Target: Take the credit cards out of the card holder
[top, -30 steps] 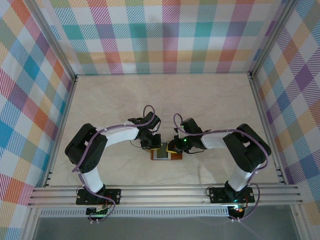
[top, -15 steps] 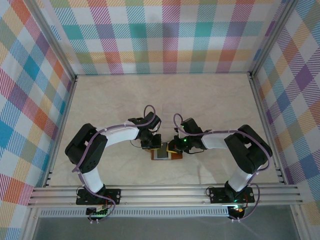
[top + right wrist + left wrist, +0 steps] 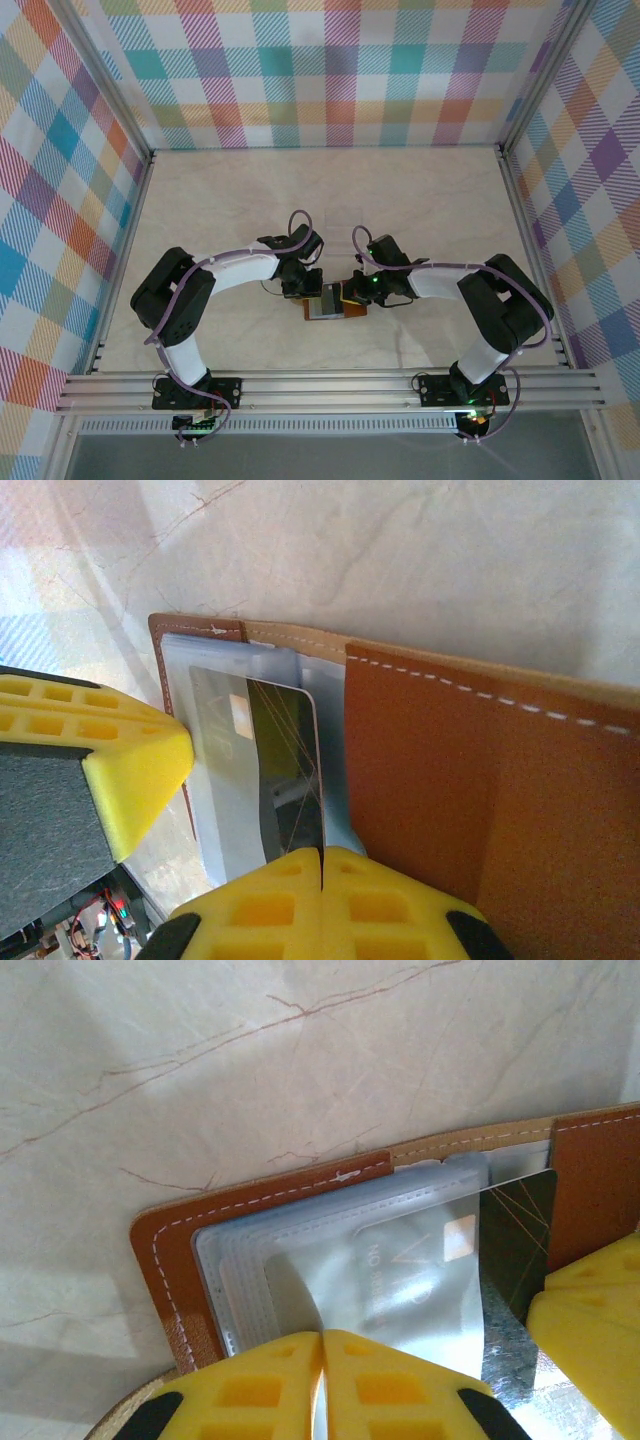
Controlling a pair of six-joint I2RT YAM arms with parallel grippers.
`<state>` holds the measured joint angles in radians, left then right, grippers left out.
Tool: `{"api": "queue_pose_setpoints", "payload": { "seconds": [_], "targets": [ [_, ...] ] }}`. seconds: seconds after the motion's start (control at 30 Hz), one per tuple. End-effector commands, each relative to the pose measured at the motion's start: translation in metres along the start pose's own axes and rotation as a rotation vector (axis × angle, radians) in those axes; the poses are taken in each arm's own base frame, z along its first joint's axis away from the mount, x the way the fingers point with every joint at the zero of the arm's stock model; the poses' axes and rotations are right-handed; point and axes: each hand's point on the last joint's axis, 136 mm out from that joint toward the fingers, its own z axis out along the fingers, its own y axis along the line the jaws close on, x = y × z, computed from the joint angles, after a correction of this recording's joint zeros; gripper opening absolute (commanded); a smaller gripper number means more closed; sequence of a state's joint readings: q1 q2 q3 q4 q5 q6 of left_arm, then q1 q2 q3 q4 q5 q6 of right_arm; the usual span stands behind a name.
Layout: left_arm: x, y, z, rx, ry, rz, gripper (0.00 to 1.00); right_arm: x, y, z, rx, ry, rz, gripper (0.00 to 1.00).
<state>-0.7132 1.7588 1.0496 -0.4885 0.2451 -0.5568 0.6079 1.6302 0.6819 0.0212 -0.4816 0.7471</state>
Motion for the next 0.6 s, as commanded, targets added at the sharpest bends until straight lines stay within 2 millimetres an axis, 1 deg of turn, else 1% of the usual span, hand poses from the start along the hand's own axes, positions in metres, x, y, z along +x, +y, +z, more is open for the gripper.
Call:
{"api": "queue_pose_setpoints", "payload": {
  "seconds": [0.0,0.1,0.23,0.37,0.47,0.57],
  "targets": [
    [0.015,0.027,0.005,-0.124,0.054,-0.005,0.12,0.004,-0.01,-0.004,0.037,0.003,0.011,0.01],
    [0.014,0.023,0.002,-0.108,0.048,-0.004,0.14,0.006,-0.005,-0.003,0.004,0.009,0.008,0.05],
    [0.015,0.005,-0.003,-0.03,0.061,0.012,0.17,0.007,0.0,0.0,-0.032,0.032,0.014,0.09],
    [0.016,-0.003,-0.01,-0.019,0.058,0.027,0.19,0.007,0.001,-0.002,-0.033,0.027,0.015,0.12],
    [0.017,-0.013,-0.01,0.014,0.072,0.037,0.19,0.007,0.001,-0.002,-0.033,0.029,0.015,0.14],
    [0.019,-0.014,-0.007,0.007,0.084,0.044,0.18,0.008,0.0,0.0,-0.029,0.034,0.017,0.15]
  ]
}}
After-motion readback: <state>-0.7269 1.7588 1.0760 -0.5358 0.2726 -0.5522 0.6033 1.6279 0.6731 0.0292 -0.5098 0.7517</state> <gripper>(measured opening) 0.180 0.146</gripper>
